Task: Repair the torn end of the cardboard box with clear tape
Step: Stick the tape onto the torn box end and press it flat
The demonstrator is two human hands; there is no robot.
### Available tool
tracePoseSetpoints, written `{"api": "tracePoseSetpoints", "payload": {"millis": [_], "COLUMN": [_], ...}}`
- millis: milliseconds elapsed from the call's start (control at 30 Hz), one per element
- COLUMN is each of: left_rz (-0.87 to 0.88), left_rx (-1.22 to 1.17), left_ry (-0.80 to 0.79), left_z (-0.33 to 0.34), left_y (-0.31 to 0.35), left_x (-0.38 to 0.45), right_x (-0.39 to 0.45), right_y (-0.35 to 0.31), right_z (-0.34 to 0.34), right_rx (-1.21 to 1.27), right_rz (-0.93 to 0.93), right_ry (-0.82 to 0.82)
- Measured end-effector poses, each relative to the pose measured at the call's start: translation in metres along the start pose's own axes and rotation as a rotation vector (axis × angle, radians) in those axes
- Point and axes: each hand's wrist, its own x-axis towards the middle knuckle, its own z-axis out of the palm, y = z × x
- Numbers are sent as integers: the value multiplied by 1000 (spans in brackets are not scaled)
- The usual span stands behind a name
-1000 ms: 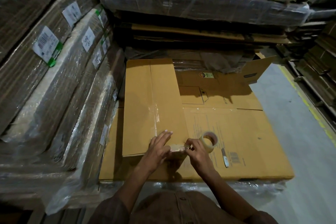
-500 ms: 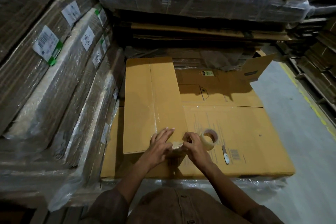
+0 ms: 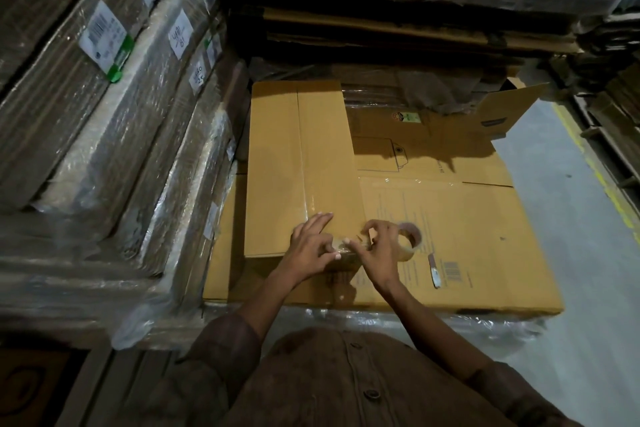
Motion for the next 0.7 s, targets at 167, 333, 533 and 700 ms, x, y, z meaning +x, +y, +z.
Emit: {"api": "tracePoseSetpoints", "payload": {"millis": [167, 333, 533, 700], "left_rz": [-14, 47, 0, 14], "left_rx": [-21, 166, 408, 512], "left_ry": [16, 29, -14, -66], "left_z": [-3, 3, 11, 14], "left_y": [1, 7, 20, 28], "left_x": [-1, -5, 0, 4], "right_x": [-4, -3, 1, 0], "right_y": [8, 11, 9, 12], "right_z": [6, 0, 3, -10], "right_rx": [69, -22, -73, 34], "right_rz": [179, -29, 46, 37], "right_ry": [-34, 0, -56, -111]}}
